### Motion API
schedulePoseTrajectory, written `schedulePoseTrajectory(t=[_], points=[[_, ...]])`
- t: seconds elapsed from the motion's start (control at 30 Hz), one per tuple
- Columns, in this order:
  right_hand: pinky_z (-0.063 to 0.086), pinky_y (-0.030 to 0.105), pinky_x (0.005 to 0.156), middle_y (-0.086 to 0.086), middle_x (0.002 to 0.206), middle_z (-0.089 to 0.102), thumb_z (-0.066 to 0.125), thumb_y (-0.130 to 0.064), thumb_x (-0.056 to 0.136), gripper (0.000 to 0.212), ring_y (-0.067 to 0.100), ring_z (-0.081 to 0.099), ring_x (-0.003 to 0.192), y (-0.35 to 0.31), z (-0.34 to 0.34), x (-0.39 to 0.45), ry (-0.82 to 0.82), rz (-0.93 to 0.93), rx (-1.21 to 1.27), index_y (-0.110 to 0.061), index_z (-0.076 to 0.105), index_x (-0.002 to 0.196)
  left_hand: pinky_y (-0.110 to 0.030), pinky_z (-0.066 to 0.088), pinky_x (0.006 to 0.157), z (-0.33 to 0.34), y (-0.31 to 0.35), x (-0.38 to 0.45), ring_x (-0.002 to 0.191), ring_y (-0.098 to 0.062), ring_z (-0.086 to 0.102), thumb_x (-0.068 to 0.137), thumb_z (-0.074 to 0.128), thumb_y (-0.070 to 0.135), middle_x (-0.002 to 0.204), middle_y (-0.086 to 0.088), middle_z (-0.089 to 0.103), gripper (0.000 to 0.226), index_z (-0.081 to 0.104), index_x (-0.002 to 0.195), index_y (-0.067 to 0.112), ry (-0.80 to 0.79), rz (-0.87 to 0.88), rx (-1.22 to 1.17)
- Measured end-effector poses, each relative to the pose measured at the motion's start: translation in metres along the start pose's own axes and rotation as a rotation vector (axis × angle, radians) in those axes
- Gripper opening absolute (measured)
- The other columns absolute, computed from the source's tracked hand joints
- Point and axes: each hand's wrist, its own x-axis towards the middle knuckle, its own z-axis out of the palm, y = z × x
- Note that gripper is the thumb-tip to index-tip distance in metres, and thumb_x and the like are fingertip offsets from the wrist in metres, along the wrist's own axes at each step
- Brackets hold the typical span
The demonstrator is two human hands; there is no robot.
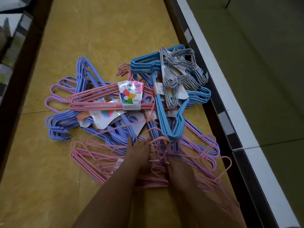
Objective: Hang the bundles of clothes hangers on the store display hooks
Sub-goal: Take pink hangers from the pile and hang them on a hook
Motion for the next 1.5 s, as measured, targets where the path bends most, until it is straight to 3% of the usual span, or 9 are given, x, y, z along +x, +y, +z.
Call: schedulePoseTrajectory(t=[0.17, 0.27, 0.4, 0.53, 0.77, 0.9, 1.13, 1.3, 1.5], points=[[0.049, 0.028, 0.078, 0.003, 0.103, 0.067, 0.032, -0.037, 0.080, 0.044, 0.023, 0.065, 0.095, -0.010, 0.007, -0.008, 0.045, 0.010, 0.003, -0.023, 0.059, 0.111, -0.039, 0.041, 0.094, 0.007, -0.003, -0.013, 0.118, -0.031, 0.050, 0.092, 0.048, 0.021, 0.121, -0.011, 0.055, 0.027, 0.055, 0.116, 0.013, 0.000, 0.009, -0.062], [0.050, 0.021, 0.058, -0.005, 0.077, 0.065, 0.042, -0.043, 0.075, 0.029, 0.015, 0.066, 0.067, -0.011, 0.018, -0.017, 0.056, 0.040, -0.048, -0.027, 0.063, 0.088, -0.038, 0.045, 0.090, 0.016, -0.010, -0.020, 0.117, -0.030, 0.051, 0.091, 0.050, 0.025, 0.122, -0.011, 0.053, 0.027, 0.058, 0.114, 0.013, -0.019, 0.010, -0.070], [0.050, 0.035, 0.071, 0.000, 0.090, 0.060, 0.045, -0.060, 0.078, 0.042, 0.023, 0.058, 0.085, -0.001, 0.027, -0.031, 0.136, 0.139, -0.007, -0.022, 0.057, 0.090, -0.035, 0.043, 0.093, 0.029, -0.017, -0.030, 0.121, -0.027, 0.053, 0.094, 0.048, 0.029, 0.129, -0.007, 0.055, 0.027, 0.055, 0.118, 0.019, -0.063, -0.023, -0.170], [0.045, 0.043, 0.079, 0.014, 0.097, 0.060, 0.046, -0.047, 0.085, 0.044, 0.035, 0.055, 0.094, 0.025, 0.010, -0.038, 0.445, 0.447, 0.146, -0.009, 0.059, 0.102, -0.034, 0.045, 0.087, 0.036, -0.032, -0.041, 0.116, -0.028, 0.056, 0.092, 0.049, 0.030, 0.122, -0.006, 0.060, 0.023, 0.056, 0.112, 0.021, 0.010, -0.114, -0.227], [0.025, 0.049, 0.112, 0.008, 0.142, 0.049, 0.032, -0.069, 0.089, 0.072, 0.031, 0.041, 0.133, 0.052, 0.015, -0.006, -0.007, 0.612, 0.375, -0.022, 0.038, 0.143, -0.037, 0.045, 0.081, 0.036, -0.042, -0.042, 0.116, -0.027, 0.048, 0.089, 0.055, 0.020, 0.126, -0.006, 0.043, 0.052, 0.038, 0.138, 0.020, 0.169, -0.183, -0.254], [0.033, 0.045, 0.106, 0.006, 0.131, 0.059, 0.048, -0.049, 0.093, 0.044, 0.032, 0.050, 0.123, 0.044, 0.002, 0.001, -0.060, 0.535, 0.352, -0.031, 0.049, 0.133, -0.036, 0.047, 0.084, 0.045, -0.034, -0.047, 0.115, -0.027, 0.056, 0.090, 0.055, 0.026, 0.127, -0.004, 0.052, 0.035, 0.048, 0.124, 0.021, 0.073, -0.157, -0.233], [0.040, 0.035, 0.089, 0.007, 0.124, 0.060, 0.053, -0.043, 0.090, 0.055, 0.032, 0.054, 0.116, 0.034, -0.006, -0.010, -0.101, 0.376, 0.090, -0.030, 0.035, 0.140, -0.035, 0.046, 0.084, 0.058, -0.034, -0.057, 0.112, -0.025, 0.058, 0.091, 0.047, 0.022, 0.125, -0.002, 0.053, 0.028, 0.048, 0.118, 0.021, 0.088, -0.173, -0.254], [0.035, 0.038, 0.094, 0.006, 0.106, 0.065, 0.054, -0.043, 0.088, 0.027, 0.030, 0.054, 0.112, 0.018, -0.002, -0.007, 0.001, 0.397, 0.109, -0.024, 0.055, 0.106, -0.034, 0.045, 0.088, 0.053, -0.045, -0.056, 0.113, -0.027, 0.058, 0.088, 0.051, 0.021, 0.123, -0.003, 0.057, 0.036, 0.048, 0.124, 0.020, 0.084, -0.262, -0.243], [0.019, 0.046, 0.113, 0.006, 0.137, 0.048, 0.030, -0.087, 0.053, 0.115, 0.029, 0.040, 0.132, -0.008, 0.020, -0.029, -0.008, 0.363, 0.168, -0.022, 0.027, 0.147, -0.034, 0.047, 0.087, 0.065, -0.057, -0.068, 0.113, -0.026, 0.059, 0.087, 0.055, 0.024, 0.119, -0.005, 0.061, 0.030, 0.051, 0.117, 0.021, -0.005, -0.346, -0.296]])
